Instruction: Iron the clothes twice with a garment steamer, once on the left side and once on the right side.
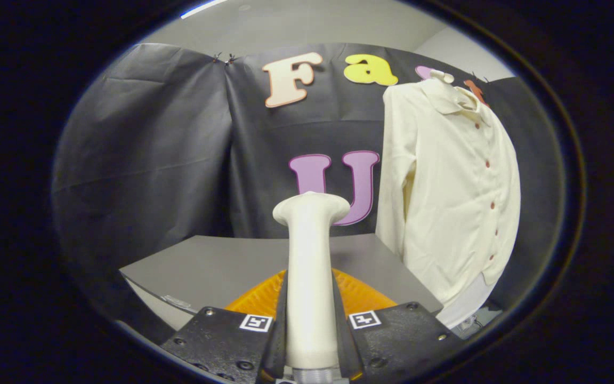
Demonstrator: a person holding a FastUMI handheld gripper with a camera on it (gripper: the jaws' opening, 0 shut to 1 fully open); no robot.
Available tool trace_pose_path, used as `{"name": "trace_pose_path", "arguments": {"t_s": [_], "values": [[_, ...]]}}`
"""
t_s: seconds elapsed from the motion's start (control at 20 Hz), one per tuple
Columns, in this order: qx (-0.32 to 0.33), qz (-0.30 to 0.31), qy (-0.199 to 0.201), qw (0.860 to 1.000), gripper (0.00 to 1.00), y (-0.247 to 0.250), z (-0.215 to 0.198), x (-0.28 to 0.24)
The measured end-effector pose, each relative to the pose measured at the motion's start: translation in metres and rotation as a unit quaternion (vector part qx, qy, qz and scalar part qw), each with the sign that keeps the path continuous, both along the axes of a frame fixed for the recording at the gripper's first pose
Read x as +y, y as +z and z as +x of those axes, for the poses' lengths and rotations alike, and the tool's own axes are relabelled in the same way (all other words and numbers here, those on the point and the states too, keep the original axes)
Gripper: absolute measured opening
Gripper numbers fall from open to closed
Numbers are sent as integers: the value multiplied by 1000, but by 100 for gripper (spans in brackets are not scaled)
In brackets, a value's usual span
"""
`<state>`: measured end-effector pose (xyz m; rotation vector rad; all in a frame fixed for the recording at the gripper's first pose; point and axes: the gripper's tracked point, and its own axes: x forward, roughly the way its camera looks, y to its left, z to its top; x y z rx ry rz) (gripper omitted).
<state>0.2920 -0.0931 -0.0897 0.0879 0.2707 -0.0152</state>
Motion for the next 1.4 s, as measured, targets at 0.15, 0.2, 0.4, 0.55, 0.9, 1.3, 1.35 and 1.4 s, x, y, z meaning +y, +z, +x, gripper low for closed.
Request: {"name": "trace_pose_path", "arguments": {"t_s": [0.15,0.2,0.4,0.55,0.9,1.3,1.35,1.4], "values": [[-17,7,13,1000,38,17,-8,-17],[-19,13,14,1000,38,22,-10,-23],[-48,16,7,999,38,46,-13,-63],[-83,30,-3,996,38,68,-10,-97],[-145,-13,-37,989,38,96,4,-169],[-163,12,-81,983,38,89,26,-238],[-164,13,-84,983,38,85,27,-244],[-162,16,-86,983,38,80,28,-247]]}}
